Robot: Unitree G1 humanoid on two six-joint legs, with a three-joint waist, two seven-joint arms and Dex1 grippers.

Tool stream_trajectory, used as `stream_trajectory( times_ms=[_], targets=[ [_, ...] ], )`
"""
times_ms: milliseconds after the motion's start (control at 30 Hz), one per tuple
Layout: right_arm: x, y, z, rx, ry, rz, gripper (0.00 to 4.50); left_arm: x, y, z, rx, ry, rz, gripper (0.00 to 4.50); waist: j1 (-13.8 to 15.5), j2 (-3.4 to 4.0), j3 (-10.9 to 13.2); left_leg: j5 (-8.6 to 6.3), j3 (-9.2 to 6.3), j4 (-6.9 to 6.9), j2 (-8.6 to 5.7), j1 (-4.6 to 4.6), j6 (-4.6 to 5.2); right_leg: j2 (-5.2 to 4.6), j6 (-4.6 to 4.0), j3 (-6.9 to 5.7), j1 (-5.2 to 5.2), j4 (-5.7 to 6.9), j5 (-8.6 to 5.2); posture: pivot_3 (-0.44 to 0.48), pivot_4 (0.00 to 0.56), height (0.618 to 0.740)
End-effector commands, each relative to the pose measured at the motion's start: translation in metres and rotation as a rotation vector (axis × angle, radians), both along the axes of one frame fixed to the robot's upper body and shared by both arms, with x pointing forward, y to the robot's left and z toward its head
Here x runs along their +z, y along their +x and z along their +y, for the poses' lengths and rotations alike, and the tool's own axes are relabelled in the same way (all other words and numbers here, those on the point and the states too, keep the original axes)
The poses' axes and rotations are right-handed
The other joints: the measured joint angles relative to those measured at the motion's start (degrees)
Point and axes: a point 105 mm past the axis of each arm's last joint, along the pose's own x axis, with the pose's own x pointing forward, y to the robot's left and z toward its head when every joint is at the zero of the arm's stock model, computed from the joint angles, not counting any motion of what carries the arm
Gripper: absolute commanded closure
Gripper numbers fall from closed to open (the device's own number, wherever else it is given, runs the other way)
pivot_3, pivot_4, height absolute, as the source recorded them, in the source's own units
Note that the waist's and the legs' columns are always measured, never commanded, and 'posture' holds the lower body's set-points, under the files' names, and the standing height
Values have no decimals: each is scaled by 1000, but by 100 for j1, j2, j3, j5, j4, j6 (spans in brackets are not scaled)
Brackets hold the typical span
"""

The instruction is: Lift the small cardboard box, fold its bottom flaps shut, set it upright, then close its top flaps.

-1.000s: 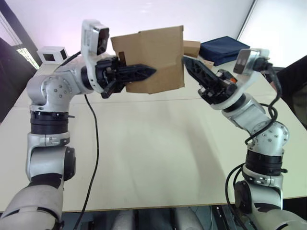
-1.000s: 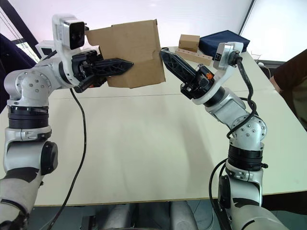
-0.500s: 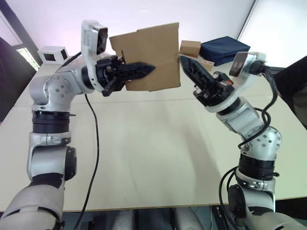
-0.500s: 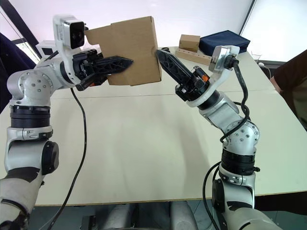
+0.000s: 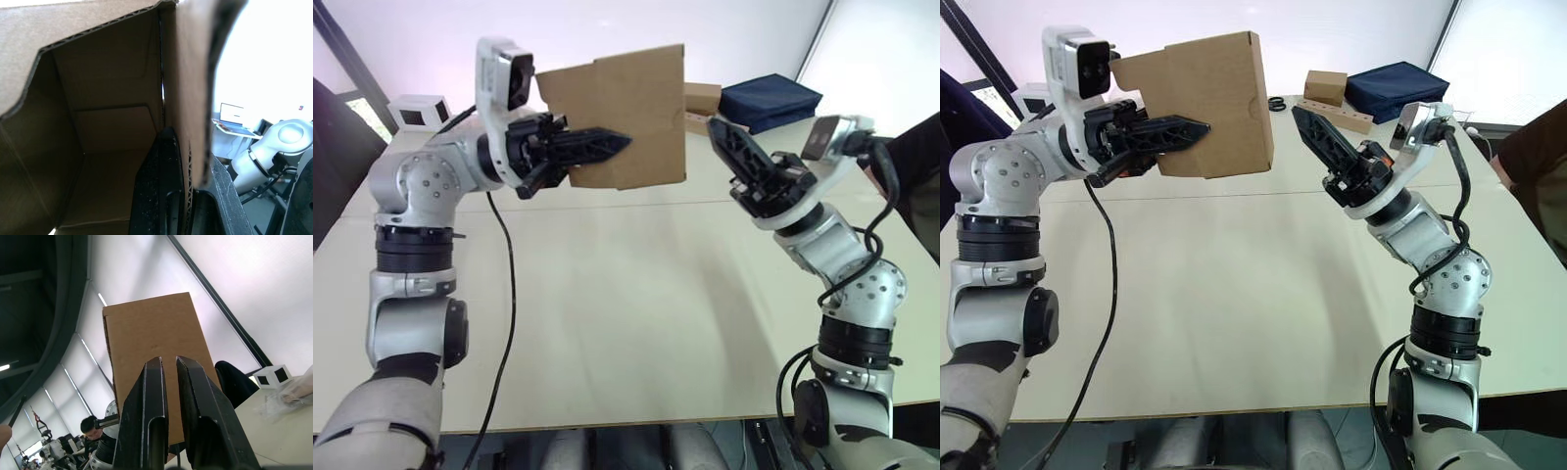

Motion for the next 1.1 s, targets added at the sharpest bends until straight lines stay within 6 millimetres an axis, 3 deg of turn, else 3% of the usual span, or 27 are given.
stream_trajectory(
  times_ms=[33, 67, 433, 967, 1100],
  targets=[
    [7, -3, -10, -36, -3, -49, 4070, 17, -11, 2, -19, -12, -82, 4500, 2, 0, 0, 0, 0, 0, 0, 0, 0, 0, 0, 0, 0, 0, 0, 0, 150, 740],
    [7, -3, -10, -44, -29, -56, 4291, 17, -11, 2, -20, -10, -81, 4500, 2, 0, 0, 0, 0, 0, 0, 0, 0, 0, 0, 0, 0, 0, 0, 0, 150, 740],
    [2, -24, 7, 14, -287, -144, 4291, 6, -5, 0, -37, 69, -41, 4500, 5, 0, 0, -1, 1, 0, -1, 0, 1, 0, 0, 0, 2, -2, 0, 0, 150, 740],
    [-10, -30, 30, 44, -348, -162, 4291, 1, -1, -10, -78, 130, -24, 4500, 8, -1, 1, -1, 1, 0, -1, -1, 1, 0, 0, -1, 2, -2, 0, 0, 150, 740],
    [-13, -27, 27, 21, -346, -149, 4291, -1, 1, -10, -72, 168, -35, 4500, 7, -1, 1, -1, 1, 0, -1, -1, 1, 0, 0, -1, 2, -2, 0, 0, 150, 740]
  ],
)
